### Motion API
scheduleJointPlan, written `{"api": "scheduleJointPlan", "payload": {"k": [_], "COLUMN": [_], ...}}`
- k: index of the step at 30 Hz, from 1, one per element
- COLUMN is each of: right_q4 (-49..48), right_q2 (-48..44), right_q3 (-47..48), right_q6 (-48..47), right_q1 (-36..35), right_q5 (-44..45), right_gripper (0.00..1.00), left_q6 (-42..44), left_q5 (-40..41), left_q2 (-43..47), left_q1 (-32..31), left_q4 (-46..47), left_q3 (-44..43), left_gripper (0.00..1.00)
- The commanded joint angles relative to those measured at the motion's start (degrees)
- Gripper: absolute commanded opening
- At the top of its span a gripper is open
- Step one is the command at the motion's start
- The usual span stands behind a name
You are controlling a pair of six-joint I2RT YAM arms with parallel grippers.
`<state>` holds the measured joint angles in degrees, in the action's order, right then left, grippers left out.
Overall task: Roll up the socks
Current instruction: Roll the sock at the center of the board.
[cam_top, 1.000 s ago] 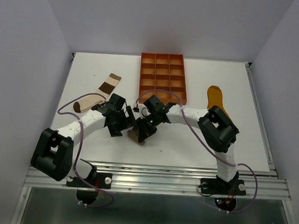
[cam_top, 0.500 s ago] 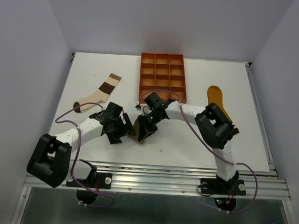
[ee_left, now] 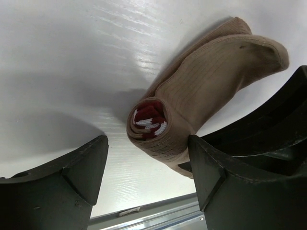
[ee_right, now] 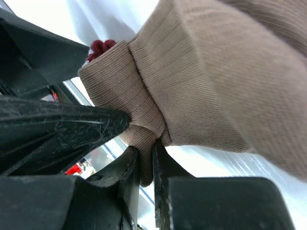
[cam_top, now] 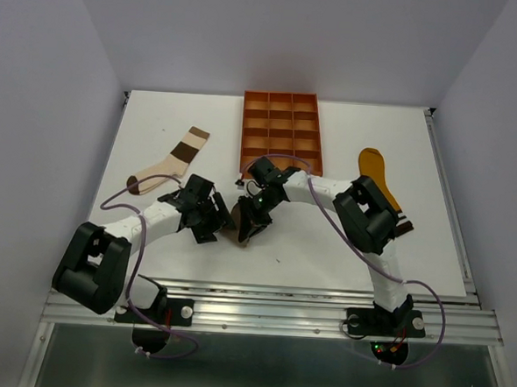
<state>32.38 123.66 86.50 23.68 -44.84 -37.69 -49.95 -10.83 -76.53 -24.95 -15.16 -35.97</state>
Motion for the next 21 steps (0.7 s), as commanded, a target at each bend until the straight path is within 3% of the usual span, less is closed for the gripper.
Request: {"api": "scheduleJointPlan", "payload": {"k": [1, 6, 10, 13, 14, 16, 21], "right_q4": [0.9, 1.7, 2.4, 2.8, 2.9, 2.8, 0.8], "right_q2": [3.7, 4.0, 4.2, 4.1, 4.1, 3.8, 1.3], "right_q3": [1.6, 2.6, 3.1, 3.2, 3.2, 3.4, 3.4], "right_q6": [0.7, 2.6, 3.9, 4.9, 4.8, 3.9, 0.0], "right_q1": [1.0, 1.0, 1.0, 1.0, 1.0, 1.0, 1.0], "right_q5": [9.3, 13.3, 16.4, 19.1, 19.7, 19.3, 18.5], "right_gripper": [0.06, 0.12, 0.16, 0.18, 0.2, 0.23, 0.42], "left_q6": [1.2, 1.5, 1.7, 1.9, 2.0, 2.2, 2.1], "left_q5": [-0.2, -0.9, -1.0, -1.9, -2.2, -2.7, -3.1], "left_q2": [-1.2, -2.9, -4.0, -5.1, -5.7, -6.6, -10.0], "left_q1": [0.3, 0.3, 0.3, 0.3, 0.3, 0.4, 0.4], "left_q4": [1.7, 3.0, 3.6, 4.3, 4.4, 4.4, 2.6], "left_q3": [0.6, 0.7, 0.2, -0.5, -0.8, -1.4, -3.4], "left_gripper": [0.76, 0.65, 0.48, 0.28, 0.14, 0.0, 0.0]}}
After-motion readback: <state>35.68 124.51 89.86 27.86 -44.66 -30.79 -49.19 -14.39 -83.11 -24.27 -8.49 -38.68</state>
